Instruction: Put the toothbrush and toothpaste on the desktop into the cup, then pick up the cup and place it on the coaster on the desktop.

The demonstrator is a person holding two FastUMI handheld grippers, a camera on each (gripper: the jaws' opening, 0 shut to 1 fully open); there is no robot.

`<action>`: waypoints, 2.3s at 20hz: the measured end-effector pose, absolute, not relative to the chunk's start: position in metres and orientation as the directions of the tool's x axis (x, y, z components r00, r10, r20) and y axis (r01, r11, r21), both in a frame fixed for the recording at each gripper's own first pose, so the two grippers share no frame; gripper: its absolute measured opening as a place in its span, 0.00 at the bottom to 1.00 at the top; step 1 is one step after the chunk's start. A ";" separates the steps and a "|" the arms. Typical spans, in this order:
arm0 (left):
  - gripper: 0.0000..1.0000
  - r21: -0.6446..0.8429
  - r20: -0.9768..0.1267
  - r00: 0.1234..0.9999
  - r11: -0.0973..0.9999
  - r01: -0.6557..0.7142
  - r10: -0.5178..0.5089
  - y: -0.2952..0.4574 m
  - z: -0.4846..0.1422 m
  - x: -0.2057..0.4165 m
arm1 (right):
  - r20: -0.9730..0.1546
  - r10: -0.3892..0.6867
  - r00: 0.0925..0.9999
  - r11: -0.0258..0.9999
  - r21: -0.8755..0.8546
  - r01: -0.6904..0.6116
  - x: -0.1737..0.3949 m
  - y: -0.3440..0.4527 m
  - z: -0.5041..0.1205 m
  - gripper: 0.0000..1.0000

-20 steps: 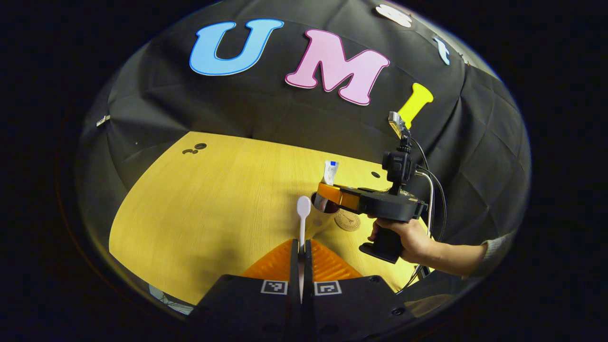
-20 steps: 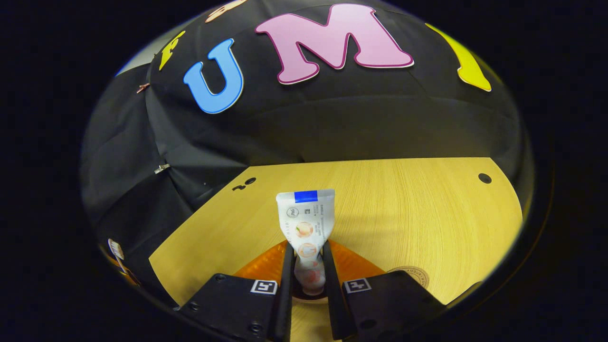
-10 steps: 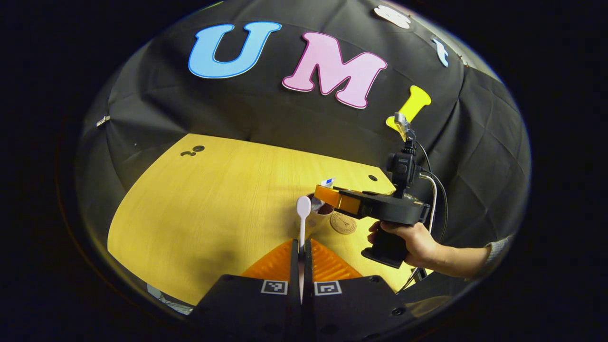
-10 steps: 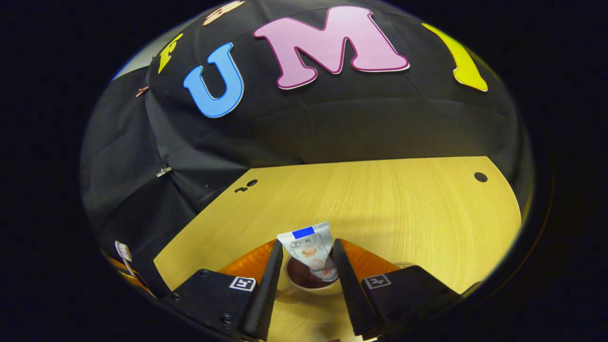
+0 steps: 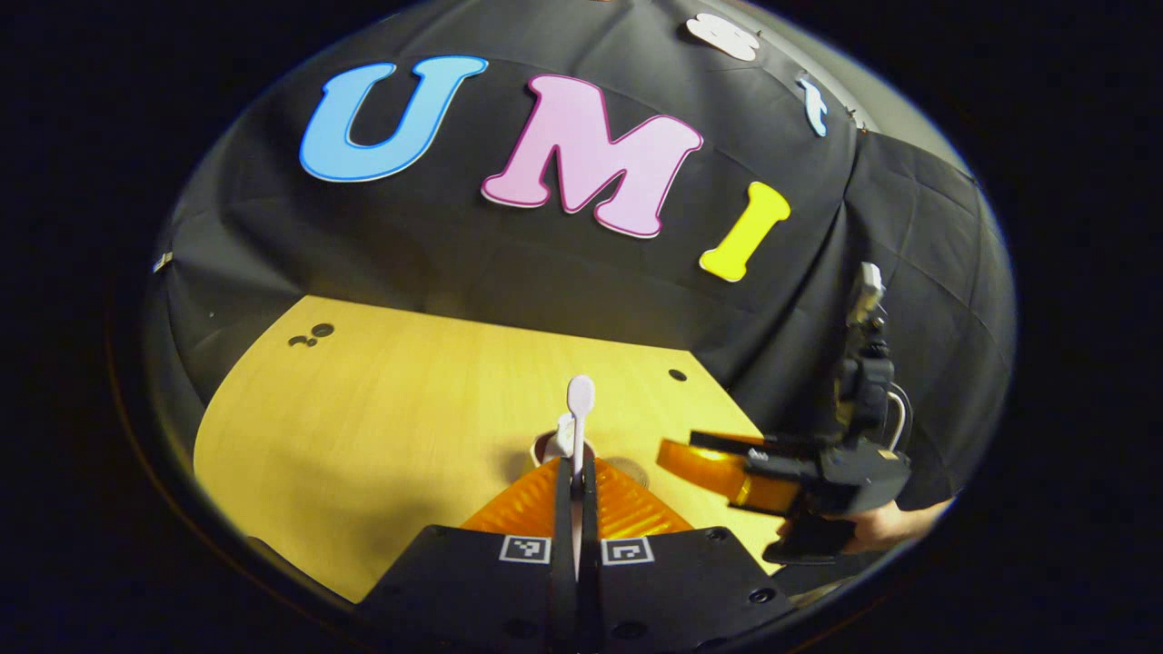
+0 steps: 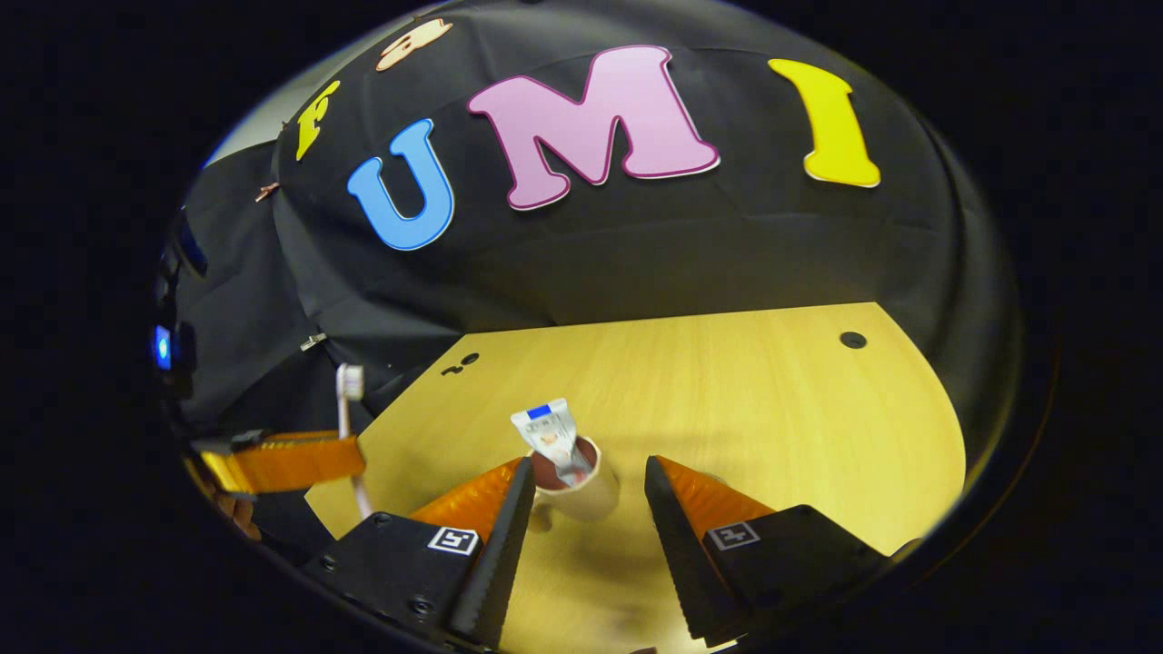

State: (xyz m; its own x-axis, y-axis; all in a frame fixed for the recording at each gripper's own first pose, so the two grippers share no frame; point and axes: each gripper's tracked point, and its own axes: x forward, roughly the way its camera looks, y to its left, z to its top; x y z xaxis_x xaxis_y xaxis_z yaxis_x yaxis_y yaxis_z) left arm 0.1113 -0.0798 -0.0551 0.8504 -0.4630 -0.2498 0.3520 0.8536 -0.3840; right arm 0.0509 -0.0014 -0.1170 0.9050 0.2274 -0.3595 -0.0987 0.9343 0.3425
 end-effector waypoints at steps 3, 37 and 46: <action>0.06 -0.379 -0.197 0.831 0.822 0.424 -0.520 -0.101 -0.043 0.134 | -0.399 0.180 0.899 0.949 0.309 -0.053 0.016 -0.027 -0.131 0.75; 0.06 -0.102 -0.155 0.783 0.798 0.594 -0.602 -0.167 -0.086 0.247 | -0.492 -0.121 0.862 0.879 0.349 0.323 -0.088 -0.121 -0.162 0.76; 0.12 -0.075 -0.186 0.784 0.804 0.590 -0.592 -0.168 -0.086 0.238 | -0.485 -0.104 0.868 0.870 0.378 0.315 -0.085 -0.125 -0.159 0.76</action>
State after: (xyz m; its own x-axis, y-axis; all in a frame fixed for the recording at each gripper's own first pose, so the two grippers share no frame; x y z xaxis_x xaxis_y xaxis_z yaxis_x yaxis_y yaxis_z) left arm 0.2381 -0.1684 -0.0857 0.7840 -0.5922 -0.1861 0.5898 0.8041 -0.0746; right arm -0.0853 -0.1249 -0.1589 0.8681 -0.1039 -0.4854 0.3155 0.8705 0.3778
